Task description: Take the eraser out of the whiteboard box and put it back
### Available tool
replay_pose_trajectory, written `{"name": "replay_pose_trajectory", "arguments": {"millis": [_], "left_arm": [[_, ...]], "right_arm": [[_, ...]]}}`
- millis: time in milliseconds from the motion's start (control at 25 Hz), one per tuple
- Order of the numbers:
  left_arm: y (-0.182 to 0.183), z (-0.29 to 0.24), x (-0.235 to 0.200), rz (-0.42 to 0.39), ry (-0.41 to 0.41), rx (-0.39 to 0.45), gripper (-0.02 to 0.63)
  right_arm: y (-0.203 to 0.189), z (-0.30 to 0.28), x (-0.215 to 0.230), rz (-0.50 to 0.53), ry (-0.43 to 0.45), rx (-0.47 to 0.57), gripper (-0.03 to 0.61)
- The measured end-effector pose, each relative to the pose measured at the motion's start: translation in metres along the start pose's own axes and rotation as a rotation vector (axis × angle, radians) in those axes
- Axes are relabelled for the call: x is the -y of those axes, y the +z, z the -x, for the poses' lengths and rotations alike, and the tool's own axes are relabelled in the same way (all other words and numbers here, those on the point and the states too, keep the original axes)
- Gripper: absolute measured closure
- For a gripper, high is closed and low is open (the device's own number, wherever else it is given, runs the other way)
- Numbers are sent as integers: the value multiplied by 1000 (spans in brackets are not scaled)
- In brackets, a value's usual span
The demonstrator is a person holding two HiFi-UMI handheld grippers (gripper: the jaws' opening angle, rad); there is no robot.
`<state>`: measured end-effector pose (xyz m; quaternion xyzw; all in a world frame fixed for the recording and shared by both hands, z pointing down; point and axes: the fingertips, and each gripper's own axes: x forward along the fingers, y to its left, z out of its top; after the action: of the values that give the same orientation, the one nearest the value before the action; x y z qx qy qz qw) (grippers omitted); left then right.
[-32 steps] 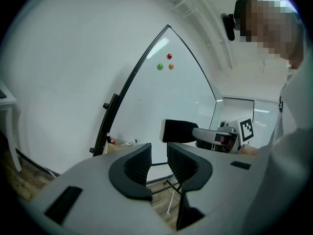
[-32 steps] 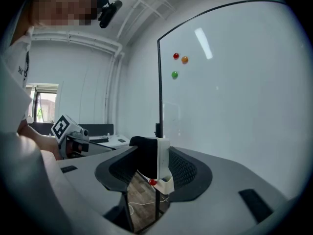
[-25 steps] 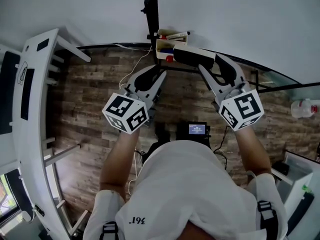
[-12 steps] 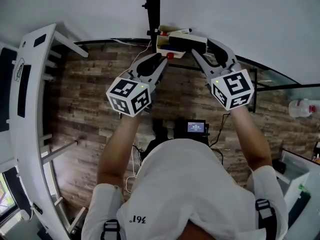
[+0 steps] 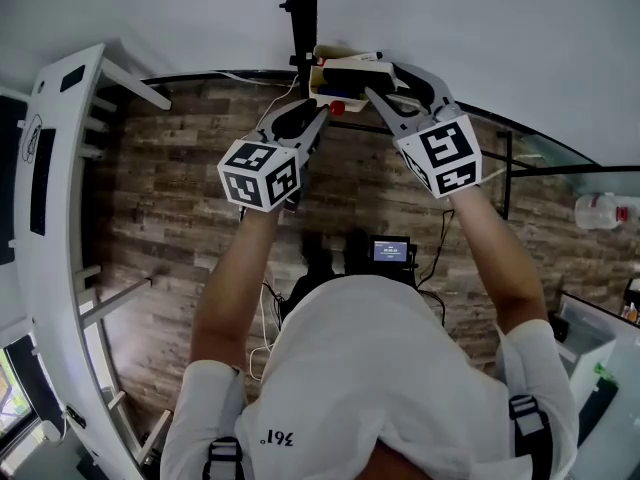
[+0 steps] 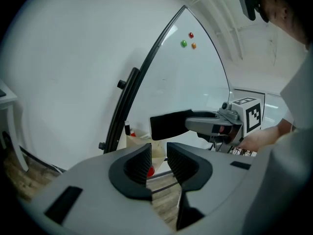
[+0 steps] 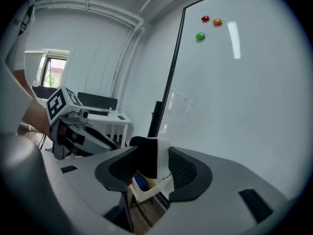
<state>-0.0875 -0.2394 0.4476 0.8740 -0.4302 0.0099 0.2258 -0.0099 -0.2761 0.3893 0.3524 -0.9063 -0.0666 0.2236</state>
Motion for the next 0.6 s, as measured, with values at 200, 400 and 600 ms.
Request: {"name": "replay_pose_trajectory", "arguments": {"millis": [200, 400, 600], "left_arm": [[-9, -9, -6, 16, 1, -26, 509], [-26, -14, -16, 38, 17, -57, 509], [-35, -16, -21, 53, 30, -80, 509]], "right_arm": [[-11, -18, -2, 51, 20, -48, 371], [-28, -34, -9, 109, 43, -94, 371], [-40, -44, -16, 125, 60, -120, 371]]}}
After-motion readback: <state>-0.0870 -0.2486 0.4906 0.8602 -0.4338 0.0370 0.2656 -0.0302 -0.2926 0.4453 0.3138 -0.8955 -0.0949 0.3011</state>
